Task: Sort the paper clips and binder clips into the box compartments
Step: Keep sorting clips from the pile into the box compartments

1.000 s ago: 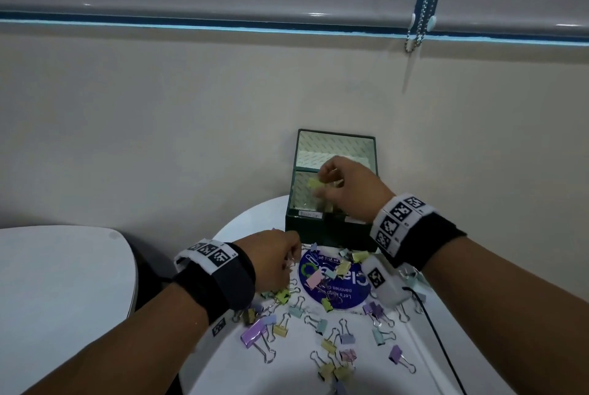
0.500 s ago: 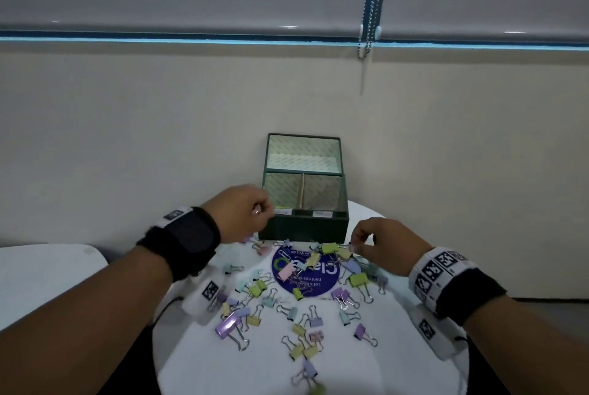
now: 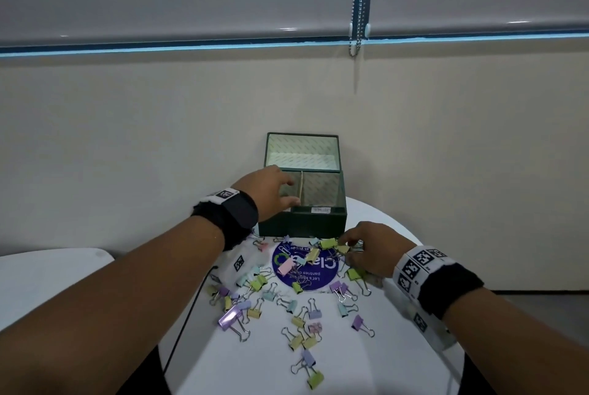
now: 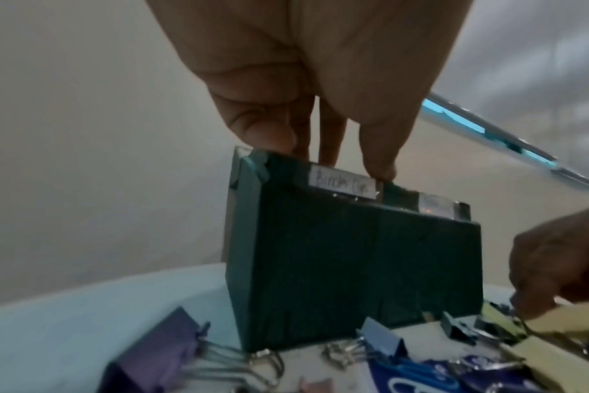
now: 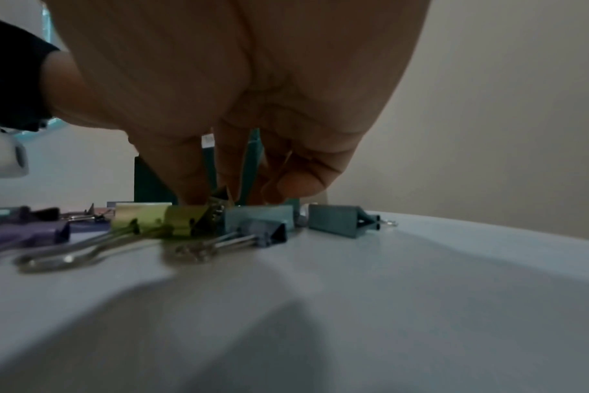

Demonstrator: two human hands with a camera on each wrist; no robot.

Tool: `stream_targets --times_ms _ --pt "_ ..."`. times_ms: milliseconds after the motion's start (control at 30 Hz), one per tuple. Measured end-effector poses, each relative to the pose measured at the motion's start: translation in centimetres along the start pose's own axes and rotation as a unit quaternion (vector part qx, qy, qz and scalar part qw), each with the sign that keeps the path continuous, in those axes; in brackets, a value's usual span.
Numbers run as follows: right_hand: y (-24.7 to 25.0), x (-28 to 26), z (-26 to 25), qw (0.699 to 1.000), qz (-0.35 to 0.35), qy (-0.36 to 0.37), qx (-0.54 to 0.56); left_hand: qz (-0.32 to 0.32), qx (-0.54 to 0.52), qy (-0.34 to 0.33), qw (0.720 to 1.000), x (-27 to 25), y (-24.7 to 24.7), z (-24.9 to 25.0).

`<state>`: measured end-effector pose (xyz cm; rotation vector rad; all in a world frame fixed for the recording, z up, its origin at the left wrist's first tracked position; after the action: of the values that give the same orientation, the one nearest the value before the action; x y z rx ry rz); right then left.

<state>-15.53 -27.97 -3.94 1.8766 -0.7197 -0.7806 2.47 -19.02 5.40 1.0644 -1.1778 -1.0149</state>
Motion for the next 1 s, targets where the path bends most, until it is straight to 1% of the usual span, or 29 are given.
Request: stream_targets --times_ms 33,100,133,167,267,333,400,533,600,667,767,833,867,933,1000 --pt "0.1 0.0 -0.1 1.0 0.002 0.007 -0.006 0.022 0.027 -0.025 0.999 -0.4 0.7 0.8" --pt "0.4 -0.1 -0.5 0.999 0.014 0.026 -0.016 0.072 0.039 -0.084 0.993 -1.6 2.2 3.1" --pt "0.7 -0.3 -0.7 0.999 0.024 0.037 -0.016 0.067 0.033 -0.111 0.991 -2.3 2.2 4.3" --pt "1.1 -0.4 -0.9 0.998 0.036 0.045 -0.007 0.033 0.019 -0.133 0.99 -3.0 1.4 5.4" --pt "2.1 -0.6 -0.8 0.995 0.067 0.051 0.051 -0.134 0.003 -0.167 0.977 -5.4 -3.3 7.2" --pt "2.5 -0.6 -0.7 0.993 0.083 0.055 0.07 -0.2 0.017 -0.172 0.965 -6.6 -5.5 7.2" --pt "2.6 -0.7 -0.7 0.991 0.09 0.061 0.072 -0.225 0.015 -0.175 0.958 -7.2 -6.6 7.1" --pt "3.1 -0.9 -0.6 0.987 0.119 0.068 0.079 -0.226 -0.01 -0.156 0.961 -7.5 -6.9 6.7" --pt "3.4 -1.1 -0.6 0.984 0.129 0.076 0.098 -0.213 -0.033 -0.152 0.965 -7.3 -6.1 6.6" --pt "3.8 -1.5 -0.8 0.979 0.141 0.089 0.114 -0.166 -0.064 -0.139 0.974 -6.7 -3.9 6.0" --pt "4.6 -2.3 -2.1 0.973 0.166 0.124 0.098 -0.044 -0.102 -0.08 0.991 -4.8 0.7 2.9" --pt "5.4 -2.8 -4.1 0.969 0.173 0.154 0.083 0.034 -0.123 -0.024 0.992 -3.7 3.0 0.2" --pt "5.9 -2.8 -5.3 0.967 0.176 0.163 0.09 0.059 -0.132 0.004 0.989 -3.3 3.4 -1.0" --pt "7.1 -2.3 -7.5 0.96 0.186 0.163 0.131 0.078 -0.15 0.047 0.984 -2.6 3.3 -2.5" --pt "8.1 -1.2 -9.5 0.953 0.192 0.149 0.183 0.087 -0.153 0.068 0.982 -2.1 3.0 -3.2"
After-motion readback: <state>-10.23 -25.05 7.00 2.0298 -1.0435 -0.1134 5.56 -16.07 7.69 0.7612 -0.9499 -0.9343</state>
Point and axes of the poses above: each hand's wrist, its own x-axis towards the middle knuckle, its own y-axis out of the back of the hand, z = x × y, the point moved 10 cm from there along x, towards the middle knuckle, and after that the axes turned 15 degrees about -y, right-handed, at the moved point
